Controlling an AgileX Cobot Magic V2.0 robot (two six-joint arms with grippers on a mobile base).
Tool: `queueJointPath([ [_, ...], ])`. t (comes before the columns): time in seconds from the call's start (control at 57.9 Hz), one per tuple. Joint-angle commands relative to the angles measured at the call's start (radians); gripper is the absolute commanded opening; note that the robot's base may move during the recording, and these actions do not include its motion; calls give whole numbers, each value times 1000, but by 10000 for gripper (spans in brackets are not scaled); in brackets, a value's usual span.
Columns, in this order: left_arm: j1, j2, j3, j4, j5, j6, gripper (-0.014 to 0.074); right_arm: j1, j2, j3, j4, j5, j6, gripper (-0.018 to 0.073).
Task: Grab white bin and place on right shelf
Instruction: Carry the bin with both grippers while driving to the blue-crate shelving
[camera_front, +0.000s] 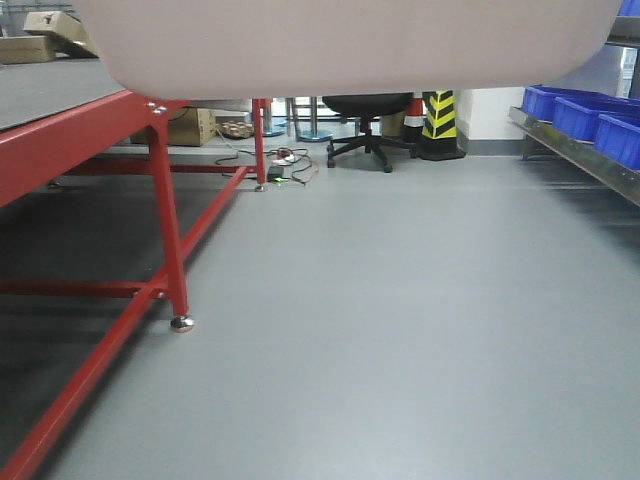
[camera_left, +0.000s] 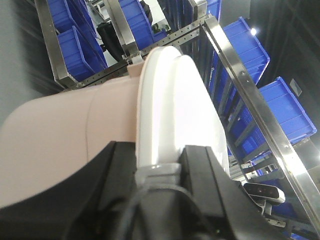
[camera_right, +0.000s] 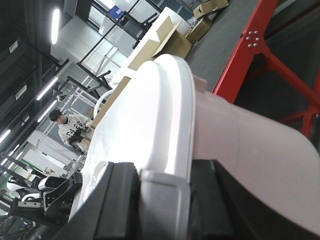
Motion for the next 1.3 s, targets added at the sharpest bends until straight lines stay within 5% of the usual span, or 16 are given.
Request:
queueJointPath([
  [0.0,-46,-39,-34,-59,303,-5,-126,31,-32,-44,131,237,1,61],
  [1.279,-46,-39,-34,-59,303,-5,-126,31,-32,-44,131,238,1,61],
])
